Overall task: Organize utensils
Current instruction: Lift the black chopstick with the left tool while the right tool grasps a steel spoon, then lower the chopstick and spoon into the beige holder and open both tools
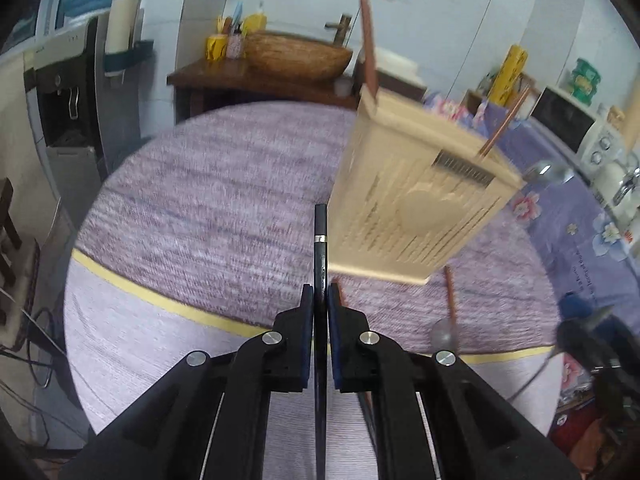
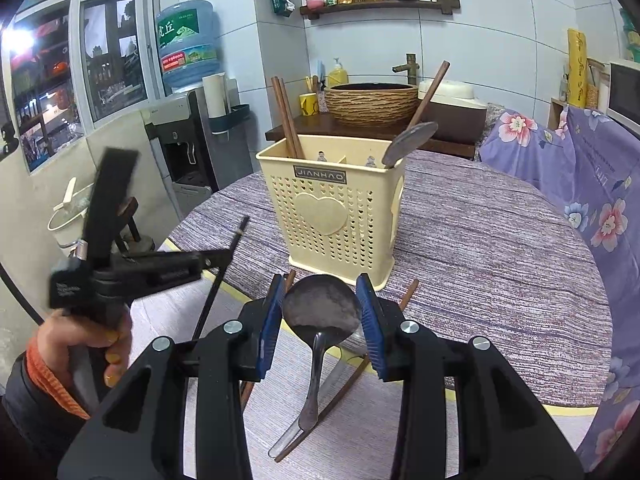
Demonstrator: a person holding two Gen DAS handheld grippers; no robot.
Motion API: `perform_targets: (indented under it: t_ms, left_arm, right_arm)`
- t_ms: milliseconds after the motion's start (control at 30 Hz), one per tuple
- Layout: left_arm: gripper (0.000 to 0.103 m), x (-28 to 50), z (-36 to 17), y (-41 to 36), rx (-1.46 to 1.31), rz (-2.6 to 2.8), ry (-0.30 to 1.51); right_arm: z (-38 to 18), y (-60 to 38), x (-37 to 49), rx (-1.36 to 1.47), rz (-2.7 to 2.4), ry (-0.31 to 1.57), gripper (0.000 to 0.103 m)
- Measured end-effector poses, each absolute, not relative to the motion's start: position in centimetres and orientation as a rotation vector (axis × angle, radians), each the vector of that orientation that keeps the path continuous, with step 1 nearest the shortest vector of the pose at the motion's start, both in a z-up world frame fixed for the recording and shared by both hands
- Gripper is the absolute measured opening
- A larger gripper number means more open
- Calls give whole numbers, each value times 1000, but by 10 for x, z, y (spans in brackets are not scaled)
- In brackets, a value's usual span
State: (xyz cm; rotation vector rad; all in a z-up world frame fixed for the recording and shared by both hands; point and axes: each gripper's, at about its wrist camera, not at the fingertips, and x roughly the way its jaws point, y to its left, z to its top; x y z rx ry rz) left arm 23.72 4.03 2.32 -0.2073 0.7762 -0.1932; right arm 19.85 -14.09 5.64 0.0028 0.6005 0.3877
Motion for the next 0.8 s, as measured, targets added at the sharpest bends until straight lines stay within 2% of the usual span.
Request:
perform_targets:
  t_ms: [233, 500, 800]
  left_arm:
    - [8, 207, 83, 50, -219, -229, 591]
    - [8, 213, 104, 59, -222, -229, 542]
    - [8, 217, 169, 62, -194, -248, 436]
  right_arm:
    - [70, -135, 198, 2, 432, 585, 37]
    - [82, -125, 204, -16, 442, 556, 37]
    - [144, -120, 229, -23, 466, 466, 37]
